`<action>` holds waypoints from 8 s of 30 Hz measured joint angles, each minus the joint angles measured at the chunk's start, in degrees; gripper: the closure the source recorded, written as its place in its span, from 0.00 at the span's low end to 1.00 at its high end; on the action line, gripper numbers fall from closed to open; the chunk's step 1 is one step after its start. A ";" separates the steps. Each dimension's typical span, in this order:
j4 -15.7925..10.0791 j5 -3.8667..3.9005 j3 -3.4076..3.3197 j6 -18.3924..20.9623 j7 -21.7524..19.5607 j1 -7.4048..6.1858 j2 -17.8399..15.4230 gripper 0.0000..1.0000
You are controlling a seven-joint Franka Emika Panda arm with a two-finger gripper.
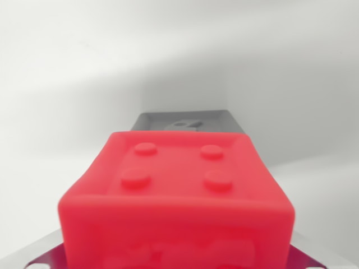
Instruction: Destack cube
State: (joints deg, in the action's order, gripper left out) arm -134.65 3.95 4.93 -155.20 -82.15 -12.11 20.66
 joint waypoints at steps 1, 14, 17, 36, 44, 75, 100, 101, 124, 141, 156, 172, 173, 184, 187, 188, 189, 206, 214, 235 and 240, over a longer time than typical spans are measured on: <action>-0.03 -0.02 0.02 0.15 0.02 0.01 -0.19 1.00; -0.38 -0.61 0.31 3.05 0.36 0.12 -3.49 1.00; -0.43 -0.84 0.36 3.98 0.50 0.13 -4.53 1.00; -0.38 -2.27 0.53 10.96 1.48 0.13 -11.61 1.00; 0.02 -2.63 0.54 13.65 1.93 0.16 -14.17 1.00; -0.09 -2.79 -1.64 11.81 7.14 4.27 -11.77 1.00; 0.80 -2.94 -2.97 10.11 11.56 8.19 -9.23 1.00; 0.88 -2.95 -3.01 10.06 11.73 8.36 -9.09 1.00; 2.65 -3.22 -3.93 8.89 15.70 12.09 -6.19 1.00; 4.40 -3.34 -4.37 8.26 18.46 14.95 -3.76 1.00; 6.40 -3.38 -4.55 7.96 20.72 17.62 -1.47 1.00; 8.71 -3.39 -4.62 7.83 22.93 20.32 0.99 1.00; 8.79 -3.39 -4.62 7.83 22.98 20.40 1.07 1.00; 10.51 -3.40 -4.64 7.75 24.33 22.18 2.85 1.00; 10.66 -3.40 -4.64 6.94 24.37 22.30 3.69 1.00; 10.71 -3.40 -4.63 6.51 24.37 22.30 4.20 1.00; 10.76 -3.40 -4.61 6.09 24.37 22.30 4.75 1.00; 12.01 -3.40 -4.59 1.13 24.37 22.30 11.10 1.00; 12.60 -3.40 -4.59 -0.32 24.37 22.30 13.13 1.00; 13.15 -3.40 -4.59 -1.29 24.37 22.30 14.59 0.00; 13.16 -3.40 -4.59 -1.31 24.37 22.30 14.63 0.00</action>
State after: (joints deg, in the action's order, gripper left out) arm -121.49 0.56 0.34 -156.51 -57.78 10.19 35.29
